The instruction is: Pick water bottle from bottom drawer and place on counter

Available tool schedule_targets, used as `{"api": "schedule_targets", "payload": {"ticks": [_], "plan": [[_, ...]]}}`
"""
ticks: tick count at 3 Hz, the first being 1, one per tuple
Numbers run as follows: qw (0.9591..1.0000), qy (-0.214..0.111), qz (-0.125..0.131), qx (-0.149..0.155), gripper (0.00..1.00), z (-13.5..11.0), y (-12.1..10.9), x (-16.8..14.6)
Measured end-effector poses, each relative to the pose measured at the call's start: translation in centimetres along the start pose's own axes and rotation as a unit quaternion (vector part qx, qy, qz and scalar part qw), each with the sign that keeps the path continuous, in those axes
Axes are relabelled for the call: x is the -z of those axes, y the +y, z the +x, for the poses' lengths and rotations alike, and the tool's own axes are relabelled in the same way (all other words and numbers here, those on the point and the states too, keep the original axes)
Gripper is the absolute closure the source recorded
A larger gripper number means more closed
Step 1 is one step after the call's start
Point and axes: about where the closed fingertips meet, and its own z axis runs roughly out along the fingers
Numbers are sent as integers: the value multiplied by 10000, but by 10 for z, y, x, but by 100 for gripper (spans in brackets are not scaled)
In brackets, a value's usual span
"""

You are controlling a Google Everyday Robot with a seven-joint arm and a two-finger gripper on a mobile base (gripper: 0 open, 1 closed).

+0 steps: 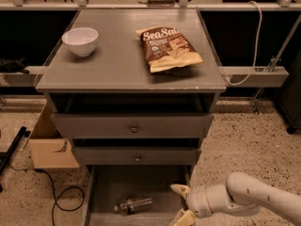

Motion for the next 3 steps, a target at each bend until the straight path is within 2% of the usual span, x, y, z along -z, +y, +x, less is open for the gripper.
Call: {"api": "schedule_targets", "payload": {"ticks": [2, 3], "plan": [[9995, -241, 201, 56, 0, 1, -8, -19], [9981, -379, 469, 83, 0, -1, -18, -23]]}}
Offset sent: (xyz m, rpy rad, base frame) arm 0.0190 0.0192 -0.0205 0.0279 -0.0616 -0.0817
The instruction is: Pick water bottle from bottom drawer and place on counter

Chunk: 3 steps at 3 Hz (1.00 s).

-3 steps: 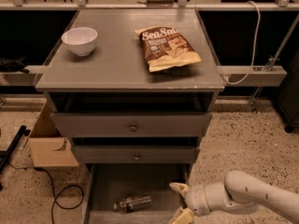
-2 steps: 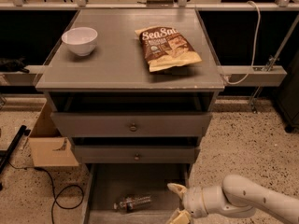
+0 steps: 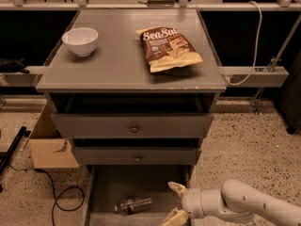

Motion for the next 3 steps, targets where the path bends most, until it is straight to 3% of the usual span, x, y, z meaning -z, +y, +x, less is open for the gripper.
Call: {"api": "schedule_targets", "payload": {"ticks": [1, 2, 3], "plan": [[9988, -274, 406, -4, 0, 3, 0, -9], [9974, -264, 677, -5, 0, 3, -12, -8], [9978, -298, 598, 31, 0, 6, -9, -20]]}}
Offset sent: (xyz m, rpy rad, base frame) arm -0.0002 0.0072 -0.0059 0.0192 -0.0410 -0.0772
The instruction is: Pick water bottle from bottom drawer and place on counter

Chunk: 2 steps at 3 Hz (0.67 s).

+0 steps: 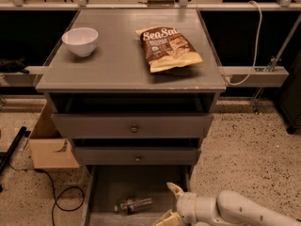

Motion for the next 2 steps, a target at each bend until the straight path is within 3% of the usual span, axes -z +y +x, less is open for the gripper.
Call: {"api": "schedule_targets", "payload": {"ticks": [1, 2], "plan": [[9999, 130, -44, 22, 0, 25, -22, -36], [9999, 109, 4, 50, 0, 25, -24, -38]]}}
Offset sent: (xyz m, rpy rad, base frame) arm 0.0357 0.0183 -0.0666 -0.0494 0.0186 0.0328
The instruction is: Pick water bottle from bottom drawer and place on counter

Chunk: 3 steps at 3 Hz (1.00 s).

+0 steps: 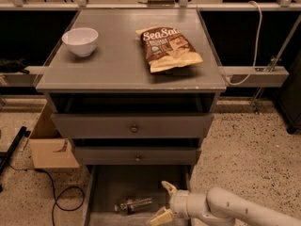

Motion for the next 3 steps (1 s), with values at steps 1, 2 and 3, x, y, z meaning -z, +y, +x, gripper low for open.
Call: {"api": "schedule_targets", "payload": {"ticks": [1, 2, 3], "plan": [[9994, -172, 295, 89, 0, -1, -2, 2], [9919, -740, 891, 514, 0, -12, -17, -3], [9889, -1087, 869, 514, 0, -10, -2, -23]]}}
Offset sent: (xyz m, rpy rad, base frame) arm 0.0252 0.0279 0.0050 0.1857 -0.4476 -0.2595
